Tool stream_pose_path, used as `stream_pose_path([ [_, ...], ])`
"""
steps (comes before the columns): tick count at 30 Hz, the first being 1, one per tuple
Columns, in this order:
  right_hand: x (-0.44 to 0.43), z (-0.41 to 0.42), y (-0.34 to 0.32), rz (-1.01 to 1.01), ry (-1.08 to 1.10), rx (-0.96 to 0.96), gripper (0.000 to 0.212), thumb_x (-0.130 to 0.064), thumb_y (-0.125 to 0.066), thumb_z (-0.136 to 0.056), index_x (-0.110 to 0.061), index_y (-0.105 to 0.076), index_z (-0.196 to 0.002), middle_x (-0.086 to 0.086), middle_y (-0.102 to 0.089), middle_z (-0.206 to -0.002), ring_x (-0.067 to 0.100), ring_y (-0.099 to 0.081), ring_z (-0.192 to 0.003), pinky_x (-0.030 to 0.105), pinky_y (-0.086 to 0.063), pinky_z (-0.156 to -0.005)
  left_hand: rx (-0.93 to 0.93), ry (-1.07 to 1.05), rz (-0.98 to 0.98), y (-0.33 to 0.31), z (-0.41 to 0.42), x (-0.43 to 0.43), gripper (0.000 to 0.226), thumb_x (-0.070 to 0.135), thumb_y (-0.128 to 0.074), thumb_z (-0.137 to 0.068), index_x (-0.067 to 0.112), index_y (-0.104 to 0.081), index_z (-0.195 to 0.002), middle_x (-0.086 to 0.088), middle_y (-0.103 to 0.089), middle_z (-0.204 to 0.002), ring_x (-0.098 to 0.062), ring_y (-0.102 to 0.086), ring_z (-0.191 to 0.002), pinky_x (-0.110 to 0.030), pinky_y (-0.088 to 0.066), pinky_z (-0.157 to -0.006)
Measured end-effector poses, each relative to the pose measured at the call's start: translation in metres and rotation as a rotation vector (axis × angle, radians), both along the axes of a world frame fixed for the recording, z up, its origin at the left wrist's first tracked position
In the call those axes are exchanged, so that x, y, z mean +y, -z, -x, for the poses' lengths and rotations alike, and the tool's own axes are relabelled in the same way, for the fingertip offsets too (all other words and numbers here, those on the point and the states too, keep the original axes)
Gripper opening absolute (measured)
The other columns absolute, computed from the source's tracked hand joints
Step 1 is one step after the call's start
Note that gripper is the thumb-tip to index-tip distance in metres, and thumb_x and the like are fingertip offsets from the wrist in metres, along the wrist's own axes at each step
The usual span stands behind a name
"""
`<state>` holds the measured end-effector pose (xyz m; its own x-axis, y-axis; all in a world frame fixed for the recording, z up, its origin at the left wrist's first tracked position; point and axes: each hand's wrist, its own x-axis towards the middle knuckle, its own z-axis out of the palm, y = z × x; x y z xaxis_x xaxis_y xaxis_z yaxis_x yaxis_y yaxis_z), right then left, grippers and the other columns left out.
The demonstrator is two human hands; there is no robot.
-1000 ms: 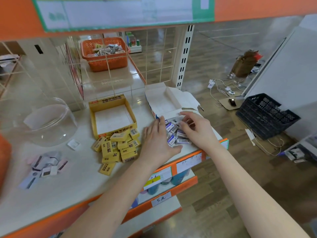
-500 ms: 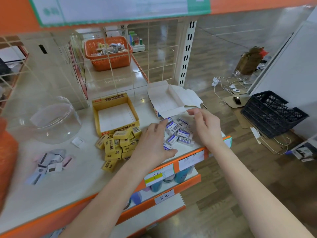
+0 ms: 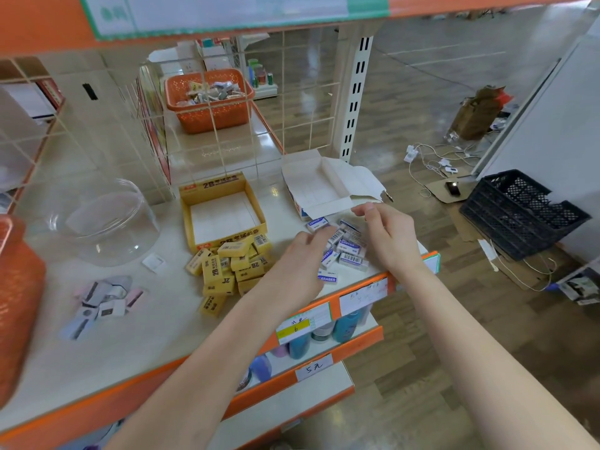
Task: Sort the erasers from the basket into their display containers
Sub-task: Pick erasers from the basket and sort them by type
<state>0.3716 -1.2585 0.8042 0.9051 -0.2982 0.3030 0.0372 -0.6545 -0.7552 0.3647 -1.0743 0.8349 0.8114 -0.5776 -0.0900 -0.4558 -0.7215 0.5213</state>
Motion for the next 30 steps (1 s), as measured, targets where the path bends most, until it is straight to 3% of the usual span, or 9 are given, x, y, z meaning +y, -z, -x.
stream_pose_path([
  [2,-0.001,-0.001,0.001,-0.004,0.001,-0.014,0.047,-0.038,-0.032,-0.092,-0.014,-0.072,-0.098,-0.005,-0.067,-0.1,0.003,-0.054,-0.093,0.001,-0.031,-0.075,-0.008,-0.027,0.046,0.003,0.0,-0.006,0.084,0.003,-0.062,-0.086,0.036,-0.015,-0.148,-0.003,-0.038,-0.136,-0.013,-0.048,-0.111,-0.018,-0.037,-0.083],
  [5,-0.001,-0.001,0.001,-0.017,0.002,-0.031,0.044,-0.036,-0.034,-0.093,-0.013,-0.072,-0.097,-0.006,-0.066,-0.095,0.006,-0.055,-0.092,0.012,-0.033,-0.074,0.007,-0.042,0.134,0.007,0.001,-0.015,0.082,0.008,-0.063,-0.086,0.037,-0.018,-0.147,-0.003,-0.04,-0.136,-0.014,-0.049,-0.113,-0.019,-0.04,-0.088],
  [8,-0.001,0.0,0.0,-0.023,0.003,-0.028,0.036,-0.027,-0.039,-0.098,-0.012,-0.071,-0.095,-0.007,-0.063,-0.09,0.01,-0.056,-0.09,0.017,-0.033,-0.074,0.033,-0.046,0.182,-0.001,0.002,-0.01,0.084,0.013,-0.069,-0.083,0.037,-0.019,-0.147,-0.003,-0.041,-0.136,-0.014,-0.05,-0.114,-0.029,-0.046,-0.096],
  [12,0.011,0.0,-0.011,0.007,-0.07,-0.074,0.038,-0.031,-0.037,-0.095,-0.016,-0.071,-0.093,-0.008,-0.064,-0.092,0.008,-0.055,-0.092,0.019,-0.035,-0.077,-0.053,-0.114,0.285,-0.035,-0.004,0.029,0.082,0.02,-0.073,-0.081,0.036,-0.024,-0.146,0.004,-0.045,-0.131,-0.01,-0.048,-0.11,-0.026,-0.049,-0.09],
  [16,0.066,-0.016,-0.037,0.001,-0.311,-0.151,0.042,-0.04,-0.036,-0.094,-0.016,-0.071,-0.095,-0.006,-0.065,-0.091,0.01,-0.055,-0.092,0.021,-0.039,-0.08,-0.175,-0.312,0.394,-0.068,-0.007,0.092,0.073,0.018,-0.074,-0.079,0.033,-0.037,-0.14,0.007,-0.053,-0.12,-0.01,-0.053,-0.103,-0.027,-0.052,-0.083],
  [21,0.178,-0.038,-0.063,0.091,-0.701,-0.29,0.043,-0.034,-0.036,-0.095,-0.009,-0.071,-0.093,-0.003,-0.067,-0.091,0.013,-0.059,-0.09,0.023,-0.041,-0.082,-0.338,-0.557,0.293,-0.079,0.013,0.176,0.064,0.016,-0.073,-0.078,0.026,-0.046,-0.135,0.006,-0.056,-0.112,-0.012,-0.054,-0.094,-0.022,-0.041,-0.079],
  [25,0.266,-0.042,-0.07,0.143,-0.946,-0.306,0.046,-0.036,-0.035,-0.094,-0.005,-0.067,-0.088,0.005,-0.065,-0.084,0.02,-0.058,-0.082,0.035,-0.043,-0.078,-0.393,-0.803,0.258,-0.074,0.044,0.256,0.061,0.017,-0.073,-0.077,0.029,-0.049,-0.132,0.005,-0.058,-0.116,-0.015,-0.054,-0.095,-0.031,-0.046,-0.08],
  [28,0.323,-0.036,-0.074,0.17,-1.048,-0.338,0.038,-0.034,-0.043,-0.089,-0.008,-0.069,-0.098,0.007,-0.067,-0.096,0.021,-0.06,-0.092,0.028,-0.041,-0.085,-0.411,-0.971,0.186,-0.075,0.073,0.311,0.06,0.016,-0.074,-0.077,0.031,-0.05,-0.13,0.006,-0.055,-0.115,-0.012,-0.051,-0.1,-0.025,-0.037,-0.081],
  [30,0.356,-0.031,-0.078,0.174,-1.102,-0.385,0.023,-0.021,-0.057,-0.085,-0.008,-0.07,-0.099,0.007,-0.068,-0.098,0.016,-0.058,-0.093,0.018,-0.036,-0.084,-0.383,-1.064,0.12,-0.076,0.091,0.344,0.056,0.016,-0.072,-0.079,0.03,-0.052,-0.129,0.005,-0.053,-0.115,-0.013,-0.05,-0.102,-0.025,-0.036,-0.083],
])
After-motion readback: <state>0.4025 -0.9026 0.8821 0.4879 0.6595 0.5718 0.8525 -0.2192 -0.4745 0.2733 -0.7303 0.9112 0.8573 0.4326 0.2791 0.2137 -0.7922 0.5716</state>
